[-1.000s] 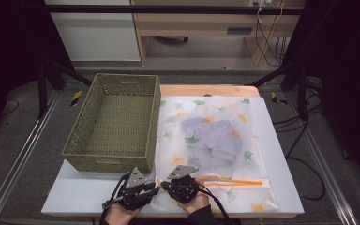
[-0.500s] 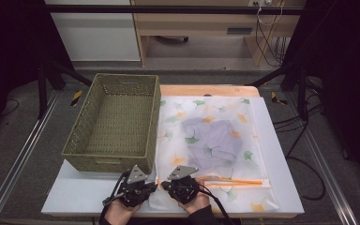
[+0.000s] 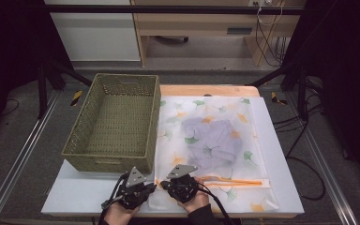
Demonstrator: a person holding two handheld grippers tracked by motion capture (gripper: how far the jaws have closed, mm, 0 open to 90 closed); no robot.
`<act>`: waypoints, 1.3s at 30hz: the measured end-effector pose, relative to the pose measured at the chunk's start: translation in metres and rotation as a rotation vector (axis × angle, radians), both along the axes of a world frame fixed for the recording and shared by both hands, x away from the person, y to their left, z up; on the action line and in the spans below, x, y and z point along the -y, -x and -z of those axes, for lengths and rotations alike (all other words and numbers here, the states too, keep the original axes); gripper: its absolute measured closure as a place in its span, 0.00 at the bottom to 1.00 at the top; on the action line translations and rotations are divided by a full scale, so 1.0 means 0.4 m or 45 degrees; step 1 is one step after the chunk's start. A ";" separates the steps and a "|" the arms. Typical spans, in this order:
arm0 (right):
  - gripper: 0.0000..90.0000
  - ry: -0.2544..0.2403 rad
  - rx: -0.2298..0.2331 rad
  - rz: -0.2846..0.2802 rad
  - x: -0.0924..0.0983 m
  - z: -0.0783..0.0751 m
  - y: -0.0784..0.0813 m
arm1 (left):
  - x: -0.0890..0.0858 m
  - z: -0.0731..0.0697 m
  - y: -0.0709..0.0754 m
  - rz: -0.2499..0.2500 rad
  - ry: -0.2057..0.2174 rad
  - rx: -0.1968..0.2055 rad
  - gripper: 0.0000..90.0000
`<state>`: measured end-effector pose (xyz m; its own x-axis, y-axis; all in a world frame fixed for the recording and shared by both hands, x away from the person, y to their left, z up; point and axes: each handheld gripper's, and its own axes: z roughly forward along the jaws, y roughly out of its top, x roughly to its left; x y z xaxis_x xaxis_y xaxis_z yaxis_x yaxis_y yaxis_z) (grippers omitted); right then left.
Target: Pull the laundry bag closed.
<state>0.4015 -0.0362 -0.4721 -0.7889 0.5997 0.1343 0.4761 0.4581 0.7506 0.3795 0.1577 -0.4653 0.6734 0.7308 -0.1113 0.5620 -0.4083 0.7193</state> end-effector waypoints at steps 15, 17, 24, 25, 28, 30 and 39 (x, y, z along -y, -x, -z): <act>1.00 0.062 0.035 -0.010 -0.010 0.010 0.009 | -0.005 -0.005 -0.019 0.019 0.061 -0.018 0.80; 1.00 0.067 0.041 -0.007 -0.011 0.012 0.010 | -0.002 -0.005 -0.024 0.017 0.048 -0.022 0.80; 0.98 0.016 0.017 -0.005 0.000 0.014 0.009 | -0.008 0.007 -0.022 0.020 0.000 -0.056 0.93; 0.95 0.003 0.006 0.006 0.003 0.014 0.009 | -0.009 0.007 -0.020 0.021 -0.004 -0.054 0.94; 0.91 -0.055 -0.011 0.029 0.017 0.009 0.008 | -0.014 0.010 -0.015 0.014 -0.004 -0.044 0.94; 0.89 -0.077 -0.018 0.062 0.030 0.003 0.006 | -0.018 0.010 -0.012 0.011 0.001 -0.038 0.94; 0.80 -0.120 -0.115 0.079 0.022 0.022 -0.002 | -0.017 0.005 0.004 0.011 0.018 0.048 0.94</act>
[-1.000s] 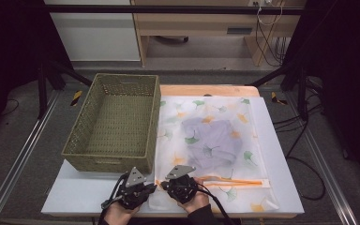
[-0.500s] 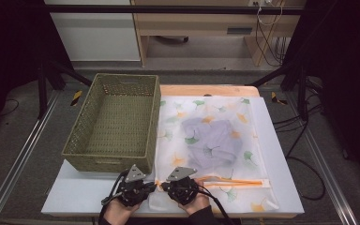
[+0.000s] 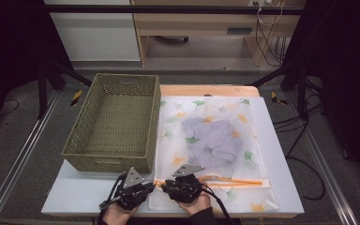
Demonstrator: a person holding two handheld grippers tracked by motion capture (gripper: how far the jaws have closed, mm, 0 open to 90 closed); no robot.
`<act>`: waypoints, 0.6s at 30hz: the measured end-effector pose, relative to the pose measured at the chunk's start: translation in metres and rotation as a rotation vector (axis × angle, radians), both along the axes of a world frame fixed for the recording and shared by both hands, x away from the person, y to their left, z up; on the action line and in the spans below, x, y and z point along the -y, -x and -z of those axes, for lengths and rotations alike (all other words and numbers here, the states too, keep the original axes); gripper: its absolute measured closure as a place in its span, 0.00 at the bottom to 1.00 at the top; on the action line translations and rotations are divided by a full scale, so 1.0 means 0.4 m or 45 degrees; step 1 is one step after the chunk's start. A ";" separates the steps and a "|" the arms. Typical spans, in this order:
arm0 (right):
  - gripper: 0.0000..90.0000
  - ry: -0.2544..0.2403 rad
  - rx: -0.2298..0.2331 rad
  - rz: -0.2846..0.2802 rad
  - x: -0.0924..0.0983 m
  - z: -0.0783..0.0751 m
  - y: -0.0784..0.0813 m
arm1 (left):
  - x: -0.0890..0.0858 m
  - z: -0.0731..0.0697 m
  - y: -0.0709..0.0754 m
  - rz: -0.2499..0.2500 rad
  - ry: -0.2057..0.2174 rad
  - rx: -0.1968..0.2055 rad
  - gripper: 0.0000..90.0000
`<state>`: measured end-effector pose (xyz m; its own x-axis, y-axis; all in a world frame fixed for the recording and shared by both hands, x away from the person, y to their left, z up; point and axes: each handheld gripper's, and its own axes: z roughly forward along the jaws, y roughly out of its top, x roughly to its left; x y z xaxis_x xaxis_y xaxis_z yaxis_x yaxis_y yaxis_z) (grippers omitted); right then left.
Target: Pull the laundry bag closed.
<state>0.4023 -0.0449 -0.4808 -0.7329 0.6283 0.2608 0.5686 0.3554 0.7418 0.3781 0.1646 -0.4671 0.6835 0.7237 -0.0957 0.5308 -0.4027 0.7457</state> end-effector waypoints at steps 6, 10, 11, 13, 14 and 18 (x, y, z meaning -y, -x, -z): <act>0.78 -0.002 -0.010 -0.022 -0.010 0.011 -0.008 | 0.003 -0.005 0.007 0.001 0.004 0.038 0.95; 0.87 -0.013 -0.025 -0.033 -0.012 0.014 -0.014 | 0.004 -0.003 0.006 0.006 0.001 0.040 0.95; 0.90 -0.018 -0.028 -0.043 -0.011 0.014 -0.015 | 0.004 -0.003 0.006 0.006 -0.001 0.041 0.95; 0.94 -0.015 -0.019 -0.038 -0.011 0.013 -0.014 | 0.003 -0.003 0.006 0.006 0.000 0.042 0.95; 0.95 -0.016 -0.016 -0.044 -0.009 0.012 -0.015 | 0.004 -0.003 0.007 0.007 0.000 0.044 0.95; 0.96 -0.004 0.005 -0.046 -0.009 0.008 -0.009 | 0.006 -0.005 0.009 0.010 -0.005 0.050 0.95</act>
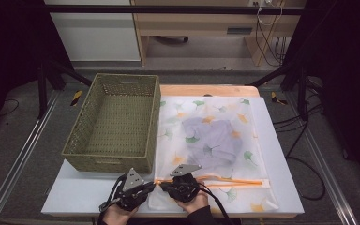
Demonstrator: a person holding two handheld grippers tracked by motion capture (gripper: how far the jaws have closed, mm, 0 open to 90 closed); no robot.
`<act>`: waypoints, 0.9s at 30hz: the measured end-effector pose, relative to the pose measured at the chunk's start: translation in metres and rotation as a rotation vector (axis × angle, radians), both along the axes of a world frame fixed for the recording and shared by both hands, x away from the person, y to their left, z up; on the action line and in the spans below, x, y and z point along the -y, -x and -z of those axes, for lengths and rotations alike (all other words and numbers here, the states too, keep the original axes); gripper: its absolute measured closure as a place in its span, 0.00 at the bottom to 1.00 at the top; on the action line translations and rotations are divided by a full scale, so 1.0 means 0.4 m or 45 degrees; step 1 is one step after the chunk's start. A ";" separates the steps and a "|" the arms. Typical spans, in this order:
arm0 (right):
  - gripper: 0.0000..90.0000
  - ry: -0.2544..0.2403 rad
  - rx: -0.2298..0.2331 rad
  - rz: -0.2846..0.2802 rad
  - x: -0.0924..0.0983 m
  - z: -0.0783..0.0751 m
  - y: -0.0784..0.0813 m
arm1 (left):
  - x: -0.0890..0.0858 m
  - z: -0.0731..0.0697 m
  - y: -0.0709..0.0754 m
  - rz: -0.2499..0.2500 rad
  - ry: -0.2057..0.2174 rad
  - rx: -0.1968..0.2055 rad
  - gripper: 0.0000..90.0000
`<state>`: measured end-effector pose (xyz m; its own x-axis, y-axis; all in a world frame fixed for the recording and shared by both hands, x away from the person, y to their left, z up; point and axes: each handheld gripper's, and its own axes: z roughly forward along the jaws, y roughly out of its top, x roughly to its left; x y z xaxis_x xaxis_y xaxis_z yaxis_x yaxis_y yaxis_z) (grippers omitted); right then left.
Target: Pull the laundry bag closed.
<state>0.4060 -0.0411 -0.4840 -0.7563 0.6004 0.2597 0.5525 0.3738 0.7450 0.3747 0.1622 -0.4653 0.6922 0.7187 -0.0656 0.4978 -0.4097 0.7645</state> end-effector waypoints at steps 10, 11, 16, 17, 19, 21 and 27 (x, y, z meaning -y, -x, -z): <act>0.96 0.029 0.020 -0.009 0.008 -0.011 0.011 | -0.002 0.001 0.003 0.011 -0.003 -0.004 0.95; 0.97 0.036 0.023 0.000 0.012 -0.012 0.011 | -0.006 0.002 0.002 0.011 0.005 -0.014 0.95; 1.00 0.019 0.012 0.041 0.032 -0.013 0.008 | -0.006 0.003 0.003 0.014 0.007 -0.012 0.95; 1.00 0.012 0.008 0.044 0.032 -0.011 0.007 | -0.005 0.003 0.003 0.014 0.004 -0.012 0.95; 1.00 0.000 -0.015 0.046 0.032 -0.008 0.009 | -0.006 0.004 0.003 0.014 0.007 -0.012 0.95; 0.93 -0.019 -0.034 0.030 0.029 -0.002 0.011 | -0.007 0.003 0.005 0.019 0.011 -0.005 0.95; 0.83 -0.021 -0.046 0.027 0.011 0.005 0.011 | -0.006 -0.003 0.012 0.021 0.014 0.034 0.95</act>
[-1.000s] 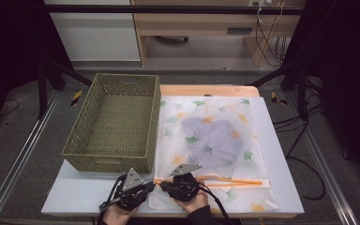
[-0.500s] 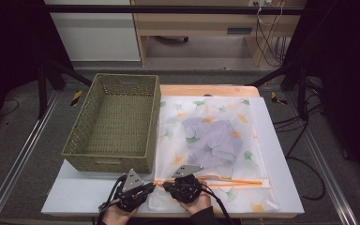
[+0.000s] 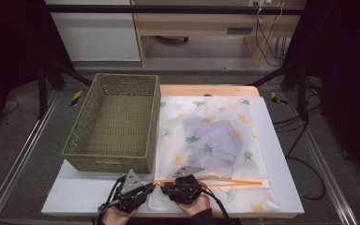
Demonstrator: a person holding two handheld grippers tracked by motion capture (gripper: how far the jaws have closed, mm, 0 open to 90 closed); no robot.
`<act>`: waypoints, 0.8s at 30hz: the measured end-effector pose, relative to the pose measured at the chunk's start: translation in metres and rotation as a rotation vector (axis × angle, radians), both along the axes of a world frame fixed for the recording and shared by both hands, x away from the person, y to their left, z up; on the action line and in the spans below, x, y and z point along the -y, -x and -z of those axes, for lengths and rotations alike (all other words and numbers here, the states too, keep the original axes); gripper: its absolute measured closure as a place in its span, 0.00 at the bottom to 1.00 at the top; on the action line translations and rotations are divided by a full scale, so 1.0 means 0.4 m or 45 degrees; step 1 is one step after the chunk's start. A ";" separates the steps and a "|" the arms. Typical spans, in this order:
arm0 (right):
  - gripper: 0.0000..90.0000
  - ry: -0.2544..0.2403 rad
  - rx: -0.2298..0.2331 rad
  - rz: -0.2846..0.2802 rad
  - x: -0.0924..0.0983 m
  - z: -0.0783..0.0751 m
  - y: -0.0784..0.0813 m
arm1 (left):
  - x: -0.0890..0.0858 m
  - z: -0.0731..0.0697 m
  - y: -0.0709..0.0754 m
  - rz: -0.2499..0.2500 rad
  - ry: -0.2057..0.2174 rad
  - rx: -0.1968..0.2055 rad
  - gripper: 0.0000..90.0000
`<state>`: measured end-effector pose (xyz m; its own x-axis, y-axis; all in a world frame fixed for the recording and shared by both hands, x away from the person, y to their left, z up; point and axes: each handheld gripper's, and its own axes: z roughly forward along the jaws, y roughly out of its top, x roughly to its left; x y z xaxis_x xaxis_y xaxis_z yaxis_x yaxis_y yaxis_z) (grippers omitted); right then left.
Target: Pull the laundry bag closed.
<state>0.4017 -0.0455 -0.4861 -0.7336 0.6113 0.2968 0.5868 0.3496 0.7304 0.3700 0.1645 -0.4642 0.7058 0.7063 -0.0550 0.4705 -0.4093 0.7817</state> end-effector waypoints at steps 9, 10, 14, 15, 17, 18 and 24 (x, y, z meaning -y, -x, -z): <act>0.82 -0.020 0.024 -0.031 -0.005 -0.005 -0.001 | -0.004 -0.002 -0.001 0.001 0.011 0.007 0.95; 0.82 -0.022 0.027 -0.034 -0.007 -0.005 -0.002 | -0.004 -0.002 -0.001 0.001 0.016 0.010 0.95; 0.87 -0.017 0.022 -0.036 -0.014 -0.004 -0.005 | -0.002 -0.001 -0.001 0.004 0.009 0.010 0.95; 0.90 -0.013 0.028 -0.037 -0.013 -0.004 -0.005 | -0.003 -0.001 -0.001 0.001 0.010 0.009 0.95; 0.94 -0.019 0.041 -0.030 -0.008 -0.006 -0.004 | -0.005 -0.003 -0.001 0.003 0.019 0.011 0.95; 0.94 -0.029 0.036 -0.028 -0.005 -0.007 -0.004 | -0.005 -0.003 -0.001 0.004 0.021 0.013 0.95; 0.83 -0.040 0.053 -0.032 -0.003 -0.009 -0.004 | -0.006 -0.002 -0.002 0.007 0.016 0.010 0.95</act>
<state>0.4031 -0.0442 -0.4826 -0.7607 0.5834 0.2846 0.5471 0.3402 0.7648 0.3710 0.1667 -0.4636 0.7099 0.7019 -0.0581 0.4620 -0.4019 0.7906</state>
